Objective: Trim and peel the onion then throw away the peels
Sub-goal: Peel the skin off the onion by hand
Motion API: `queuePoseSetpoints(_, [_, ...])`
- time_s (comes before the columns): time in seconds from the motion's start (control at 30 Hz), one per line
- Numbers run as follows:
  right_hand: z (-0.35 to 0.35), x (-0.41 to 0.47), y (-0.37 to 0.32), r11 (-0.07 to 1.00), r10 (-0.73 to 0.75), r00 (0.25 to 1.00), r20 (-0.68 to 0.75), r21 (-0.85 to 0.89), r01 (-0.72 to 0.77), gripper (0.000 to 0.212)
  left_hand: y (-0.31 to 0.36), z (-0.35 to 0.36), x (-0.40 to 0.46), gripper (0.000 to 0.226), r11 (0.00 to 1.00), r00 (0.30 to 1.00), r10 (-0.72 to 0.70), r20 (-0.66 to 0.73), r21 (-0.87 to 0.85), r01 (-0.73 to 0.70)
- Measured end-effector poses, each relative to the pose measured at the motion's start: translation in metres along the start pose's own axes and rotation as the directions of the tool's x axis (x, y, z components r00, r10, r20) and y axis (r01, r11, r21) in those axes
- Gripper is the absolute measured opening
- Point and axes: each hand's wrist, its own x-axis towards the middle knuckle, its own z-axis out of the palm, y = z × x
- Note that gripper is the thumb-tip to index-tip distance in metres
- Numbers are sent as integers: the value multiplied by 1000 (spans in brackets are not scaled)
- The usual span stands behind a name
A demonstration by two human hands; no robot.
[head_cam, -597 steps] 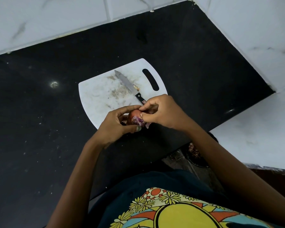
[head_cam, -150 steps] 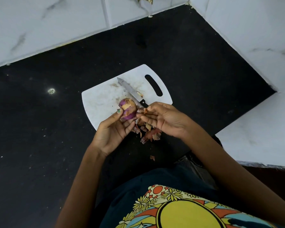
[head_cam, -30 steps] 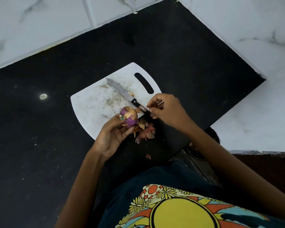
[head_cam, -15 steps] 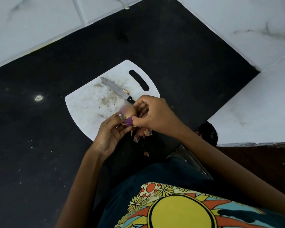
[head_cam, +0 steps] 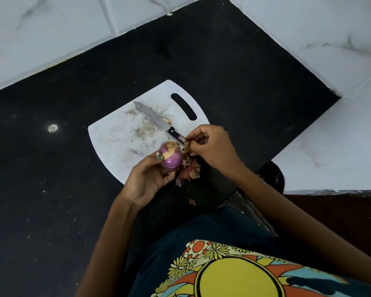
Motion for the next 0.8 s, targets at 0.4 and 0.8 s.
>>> queuePoseSetpoints(0.4, [-6,1,0,949,-141,983,118,-266,168,20,6,1,-3,85,985,995,101,-23,144,-97])
queuePoseSetpoints(0.8, [-3,-10,-19,995,-102,967,232,9,103,34,7,1,-2,66,966,985,169,-22,202,-161])
